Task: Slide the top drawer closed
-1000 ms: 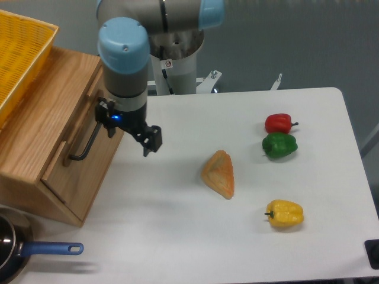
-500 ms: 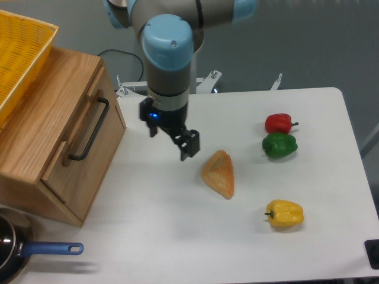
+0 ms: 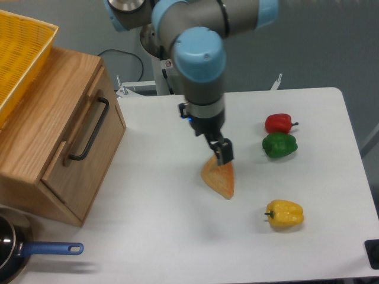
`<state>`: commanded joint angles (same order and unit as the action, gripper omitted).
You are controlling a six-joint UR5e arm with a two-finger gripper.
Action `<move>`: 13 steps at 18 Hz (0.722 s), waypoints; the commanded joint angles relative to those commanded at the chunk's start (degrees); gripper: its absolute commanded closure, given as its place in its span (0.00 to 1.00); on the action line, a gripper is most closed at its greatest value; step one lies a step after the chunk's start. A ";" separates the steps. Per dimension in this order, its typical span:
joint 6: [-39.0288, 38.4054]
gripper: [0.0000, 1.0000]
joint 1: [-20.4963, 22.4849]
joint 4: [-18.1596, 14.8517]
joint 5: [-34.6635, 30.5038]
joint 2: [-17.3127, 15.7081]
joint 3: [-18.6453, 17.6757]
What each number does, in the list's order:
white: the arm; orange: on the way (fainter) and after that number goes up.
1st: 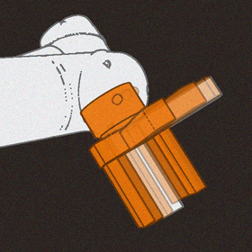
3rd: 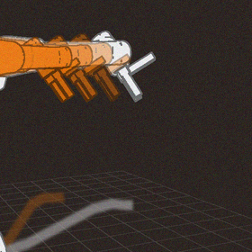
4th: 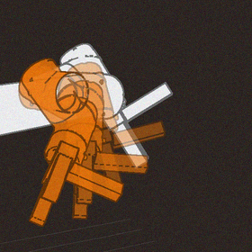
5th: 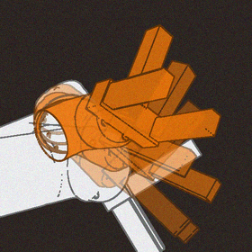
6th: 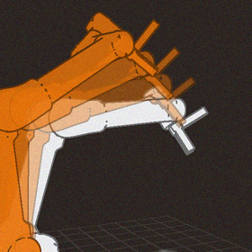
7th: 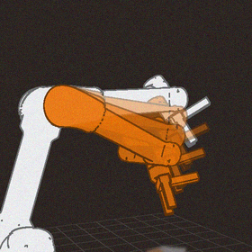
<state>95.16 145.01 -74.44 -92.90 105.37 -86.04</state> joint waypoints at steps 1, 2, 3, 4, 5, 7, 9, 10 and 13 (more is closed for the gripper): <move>2.03 0.00 0.62 0.00 0.00 0.36 0.09; 3.27 0.00 1.24 0.00 0.00 1.05 0.26; 3.45 0.00 1.59 0.00 0.00 1.41 0.35; 3.45 0.00 1.68 0.00 0.00 1.41 0.44; 3.45 0.00 1.77 -0.09 0.09 1.33 0.70; 3.37 0.00 1.68 0.00 0.00 1.15 0.70; 3.37 0.00 1.59 -0.09 0.00 0.89 0.70; 3.37 0.00 1.59 0.00 0.00 0.80 0.70; 3.37 0.00 1.68 0.00 0.00 0.71 0.26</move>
<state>98.53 146.69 -74.44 -92.90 106.08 -85.78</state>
